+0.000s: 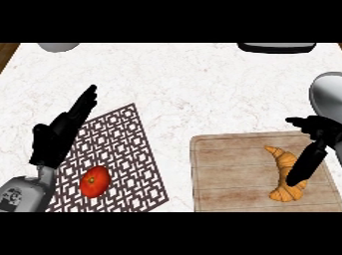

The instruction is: Pick the croissant from the cutting board and place it in the pan

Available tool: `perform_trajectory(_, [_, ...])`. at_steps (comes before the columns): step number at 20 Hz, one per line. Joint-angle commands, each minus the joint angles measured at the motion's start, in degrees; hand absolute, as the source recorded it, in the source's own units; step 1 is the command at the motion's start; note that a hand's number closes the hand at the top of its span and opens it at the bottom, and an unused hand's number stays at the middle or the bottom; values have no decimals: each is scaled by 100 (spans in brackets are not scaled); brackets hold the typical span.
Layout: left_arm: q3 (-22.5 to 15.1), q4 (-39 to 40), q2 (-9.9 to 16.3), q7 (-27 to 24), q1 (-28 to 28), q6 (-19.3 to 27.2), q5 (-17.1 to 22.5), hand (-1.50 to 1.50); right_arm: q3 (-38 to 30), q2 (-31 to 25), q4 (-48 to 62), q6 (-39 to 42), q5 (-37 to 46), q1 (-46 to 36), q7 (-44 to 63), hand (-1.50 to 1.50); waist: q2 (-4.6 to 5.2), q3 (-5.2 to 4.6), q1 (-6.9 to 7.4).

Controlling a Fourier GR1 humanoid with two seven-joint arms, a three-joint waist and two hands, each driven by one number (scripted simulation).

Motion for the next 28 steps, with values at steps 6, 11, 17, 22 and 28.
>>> perform_trajectory(6, [101,73,-27,-253,299,-151,-93,0,542,145,112,260,195,-144,1084,-150,-13,2,-85])
perform_trajectory(11, [135,-543,-38,305,319,-64,-77,0,663,24,175,216,256,218,815,-150,-27,9,-88])
perform_trajectory(17, [283,-251,-148,71,297,-188,-201,0,550,284,185,80,589,134,863,-150,-19,7,-104])
perform_trajectory(22, [265,247,-457,-139,57,-130,-324,0,763,498,316,-164,1010,415,633,-150,-7,6,-135])
perform_trajectory(28, [342,-210,-270,20,286,-365,-329,0,907,828,444,386,847,273,246,150,-2,9,-51])
